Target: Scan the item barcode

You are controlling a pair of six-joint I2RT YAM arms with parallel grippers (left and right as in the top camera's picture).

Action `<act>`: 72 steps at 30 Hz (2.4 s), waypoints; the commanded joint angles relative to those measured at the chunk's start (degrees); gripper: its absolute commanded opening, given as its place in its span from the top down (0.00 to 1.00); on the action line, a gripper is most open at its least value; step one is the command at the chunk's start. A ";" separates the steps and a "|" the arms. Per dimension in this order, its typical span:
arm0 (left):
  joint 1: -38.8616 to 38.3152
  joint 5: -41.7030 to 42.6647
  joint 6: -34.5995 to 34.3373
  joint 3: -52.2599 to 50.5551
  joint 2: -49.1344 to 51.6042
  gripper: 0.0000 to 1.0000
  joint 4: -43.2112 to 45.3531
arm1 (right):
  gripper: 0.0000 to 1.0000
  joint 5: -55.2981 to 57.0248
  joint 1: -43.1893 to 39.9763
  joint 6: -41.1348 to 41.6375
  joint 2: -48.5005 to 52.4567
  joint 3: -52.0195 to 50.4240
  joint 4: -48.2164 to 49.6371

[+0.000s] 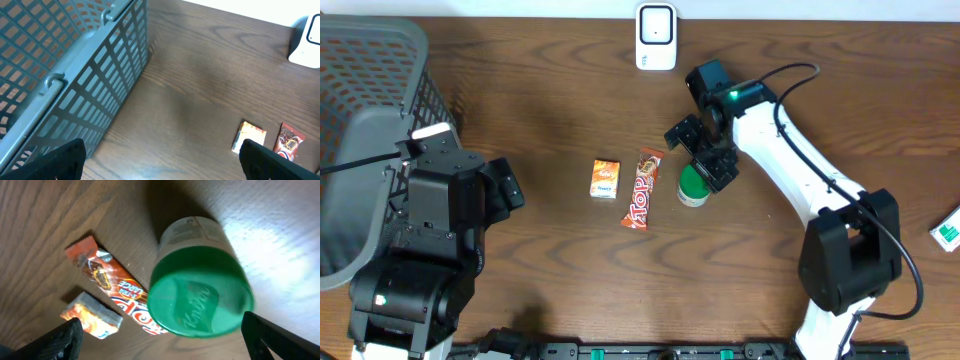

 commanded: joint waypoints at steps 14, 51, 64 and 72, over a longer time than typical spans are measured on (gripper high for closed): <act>-0.02 -0.92 -0.72 0.52 0.11 0.02 -0.52 | 0.01 4.42 0.39 -0.63 0.46 4.76 -11.06; -0.02 -0.92 -0.72 0.52 0.13 0.02 -0.81 | 0.42 2.45 2.40 -4.92 0.46 -10.01 7.37; -0.02 -0.94 -0.70 0.52 0.13 0.02 -0.94 | 0.41 6.03 -0.37 -46.90 0.46 -4.39 0.61; -0.04 -0.92 -0.72 0.52 0.33 0.02 -0.94 | 0.31 15.50 0.22 -68.04 0.46 3.76 -10.62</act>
